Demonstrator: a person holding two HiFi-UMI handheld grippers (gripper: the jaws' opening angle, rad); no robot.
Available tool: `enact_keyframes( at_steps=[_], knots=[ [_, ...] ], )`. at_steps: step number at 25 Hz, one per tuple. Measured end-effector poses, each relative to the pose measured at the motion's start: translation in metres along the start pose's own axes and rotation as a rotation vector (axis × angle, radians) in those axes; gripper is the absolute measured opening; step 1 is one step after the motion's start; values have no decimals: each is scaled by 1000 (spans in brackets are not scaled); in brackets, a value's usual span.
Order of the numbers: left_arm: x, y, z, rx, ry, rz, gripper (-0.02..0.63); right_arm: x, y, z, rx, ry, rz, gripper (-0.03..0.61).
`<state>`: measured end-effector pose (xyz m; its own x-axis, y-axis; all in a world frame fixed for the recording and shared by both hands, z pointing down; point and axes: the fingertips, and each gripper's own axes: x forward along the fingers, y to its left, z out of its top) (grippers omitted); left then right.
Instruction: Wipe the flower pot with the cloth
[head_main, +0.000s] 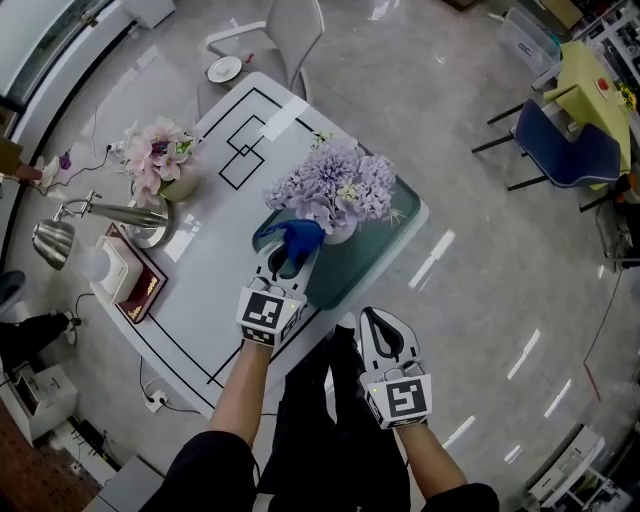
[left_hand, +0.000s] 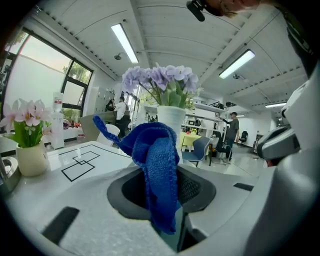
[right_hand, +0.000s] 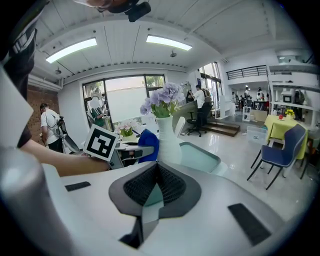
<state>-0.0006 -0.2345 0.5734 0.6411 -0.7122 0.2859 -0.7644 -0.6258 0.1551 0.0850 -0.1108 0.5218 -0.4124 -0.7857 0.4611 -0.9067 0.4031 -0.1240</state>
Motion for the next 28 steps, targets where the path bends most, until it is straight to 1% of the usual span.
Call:
enact_keyframes(
  at_steps=[4,7,10,13,16,21,28],
  knots=[
    [1,2,-21,7,48,17,117,-4,-4,-2,1,0,1,8],
    [-3,-4,-24,4,54,25,117,-7,-6,-2,8,-1,0,8],
    [-12,-23,4,-8,-12,15,117,-11,-8,-2,8,-5,5,8],
    [-11,-49,37,-3,-84,-15,117,-13,-11,-2,2,-11,11,8],
    [2,-65,46,-7,-107,-36,117,-15,-14,-3,8,-14,5,8],
    [24,-68,27,-32,-65,-19,117,-24,-25,-5,23,-15,-14,8],
    [40,-64,-11,-81,30,6,117,-30,-36,-11,40,-5,-27,8]
  ],
)
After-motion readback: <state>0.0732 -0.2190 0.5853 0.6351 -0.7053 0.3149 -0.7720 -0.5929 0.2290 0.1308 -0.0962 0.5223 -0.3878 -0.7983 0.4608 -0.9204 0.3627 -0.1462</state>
